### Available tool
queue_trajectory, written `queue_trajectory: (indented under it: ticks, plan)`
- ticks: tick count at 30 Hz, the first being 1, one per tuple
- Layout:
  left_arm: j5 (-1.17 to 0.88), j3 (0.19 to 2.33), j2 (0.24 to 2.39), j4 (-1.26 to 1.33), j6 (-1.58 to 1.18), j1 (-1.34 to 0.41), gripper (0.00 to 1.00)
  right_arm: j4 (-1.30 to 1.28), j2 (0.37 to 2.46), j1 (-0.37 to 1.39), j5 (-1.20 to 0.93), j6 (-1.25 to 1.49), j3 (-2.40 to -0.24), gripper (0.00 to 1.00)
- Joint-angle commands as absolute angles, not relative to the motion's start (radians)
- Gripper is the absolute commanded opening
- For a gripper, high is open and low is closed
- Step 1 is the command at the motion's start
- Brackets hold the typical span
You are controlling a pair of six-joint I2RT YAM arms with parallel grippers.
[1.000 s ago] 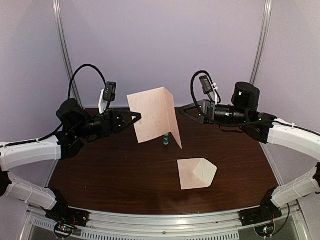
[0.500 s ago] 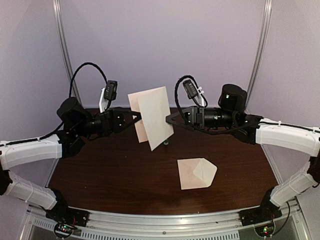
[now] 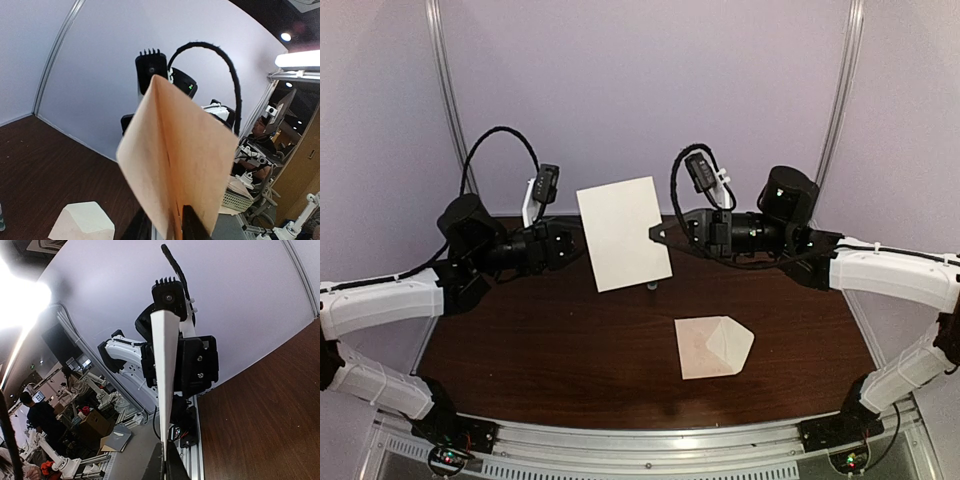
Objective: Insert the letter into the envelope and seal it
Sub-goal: Pass from the left arm to the right, then pass from the right arm to the left
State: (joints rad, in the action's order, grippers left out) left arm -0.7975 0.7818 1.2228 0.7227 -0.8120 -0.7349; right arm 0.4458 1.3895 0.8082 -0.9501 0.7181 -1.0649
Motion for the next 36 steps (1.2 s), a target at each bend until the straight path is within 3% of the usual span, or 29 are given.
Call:
queue_trajectory:
  ticks: [1,6,11,15,24,36]
  plan:
    - [-0.7,0.83,1.174,0.532,-0.723,-0.739,0.37,0.402,1.36,0.805,-0.942,0.666,-1.087,0.0]
    - [-0.436,0.904,1.082,0.154,-0.577,-0.728,0.7,-0.028,1.341,0.784,-0.8,0.435,-1.162,0.0]
    - [-0.255,0.926,1.014,0.005,-0.535,-0.701,0.82,-0.345,1.356,0.78,-0.661,0.292,-1.207,0.0]
    - [-0.296,0.966,1.044,-0.04,-0.496,-0.701,0.83,-0.424,1.371,0.784,-0.665,0.267,-1.192,0.0]
    - [-0.635,1.073,1.25,-0.049,-0.414,-0.748,0.78,-0.371,1.377,0.827,-0.791,0.274,-1.193,0.0]
    - [-0.769,1.151,1.36,-0.082,-0.382,-0.791,0.78,-0.409,1.409,0.851,-0.899,0.231,-1.251,0.0]
